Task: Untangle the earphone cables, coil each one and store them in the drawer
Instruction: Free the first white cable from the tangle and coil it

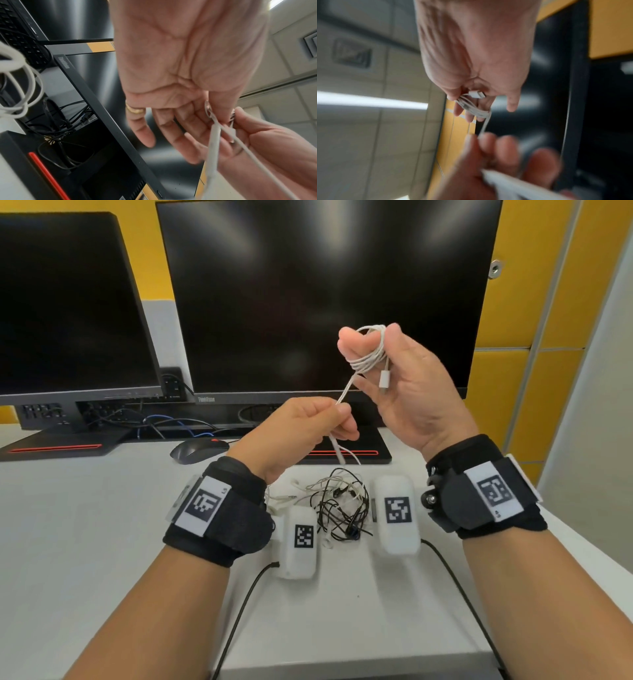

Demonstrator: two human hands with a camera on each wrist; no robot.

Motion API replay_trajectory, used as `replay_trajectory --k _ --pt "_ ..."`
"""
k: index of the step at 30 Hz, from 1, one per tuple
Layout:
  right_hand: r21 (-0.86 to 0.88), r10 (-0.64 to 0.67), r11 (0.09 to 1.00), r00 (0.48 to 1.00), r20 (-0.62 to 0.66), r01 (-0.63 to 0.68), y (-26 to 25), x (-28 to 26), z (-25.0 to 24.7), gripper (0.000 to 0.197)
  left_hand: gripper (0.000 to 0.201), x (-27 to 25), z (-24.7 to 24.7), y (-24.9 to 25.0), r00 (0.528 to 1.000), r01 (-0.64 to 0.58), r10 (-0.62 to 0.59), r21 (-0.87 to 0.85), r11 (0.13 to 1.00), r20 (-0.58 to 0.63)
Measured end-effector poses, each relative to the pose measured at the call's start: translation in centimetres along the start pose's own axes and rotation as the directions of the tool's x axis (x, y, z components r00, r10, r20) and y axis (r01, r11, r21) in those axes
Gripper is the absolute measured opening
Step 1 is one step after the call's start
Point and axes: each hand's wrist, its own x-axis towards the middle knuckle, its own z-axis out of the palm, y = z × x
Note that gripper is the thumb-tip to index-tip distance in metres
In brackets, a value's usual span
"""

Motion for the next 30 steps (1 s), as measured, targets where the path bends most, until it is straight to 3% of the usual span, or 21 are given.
replay_trajectory --k 2,4,12,14,19,24,27,30 --pt "-0.317 -0.096 0.945 0.995 -0.041 0.078 0.7 0.2 -0.1 0.032 0.029 -0.1 -0.1 0.1 1.000 0.014 -0.012 -0.079 0.997 0.029" --pt "-0.499 -0.164 0.857 0.986 -0.033 0.126 1.2 0.4 -0.2 0.028 0.028 -0.2 -0.2 0.3 0.999 0.040 -0.038 -0.117 0.992 0.023" --pt "-0.573 -0.309 0.796 0.945 -0.112 0.193 1.0 0.6 -0.2 0.023 0.024 0.3 -0.4 0.4 0.982 0.092 -0.121 -0.197 0.976 -0.144" --pt "-0.650 -0.274 0.742 0.959 -0.069 0.165 1.4 0.6 -0.4 0.025 0.022 0.4 -0.4 0.3 0.973 0.064 -0.114 -0.244 0.968 -0.198" --pt "-0.801 -0.002 0.594 0.996 0.093 0.076 1.6 0.1 -0.3 0.025 0.013 0.5 -0.6 0.1 0.930 -0.046 -0.045 -0.236 0.971 -0.365" --pt "-0.785 -0.160 0.608 0.987 0.026 0.119 1.2 0.2 -0.2 0.027 0.013 0.9 -0.7 -0.6 0.901 -0.009 -0.021 -0.066 0.998 -0.434" --pt "-0.711 -0.269 0.692 0.959 -0.093 0.125 1.0 0.4 -0.5 0.027 0.017 1.0 -0.7 -0.5 0.920 0.012 -0.056 -0.114 0.993 -0.388" --pt "-0.642 -0.295 0.757 0.941 -0.167 0.124 1.0 0.7 -0.7 0.033 0.021 1.0 -0.7 -0.2 0.930 0.000 -0.076 -0.208 0.978 -0.359"
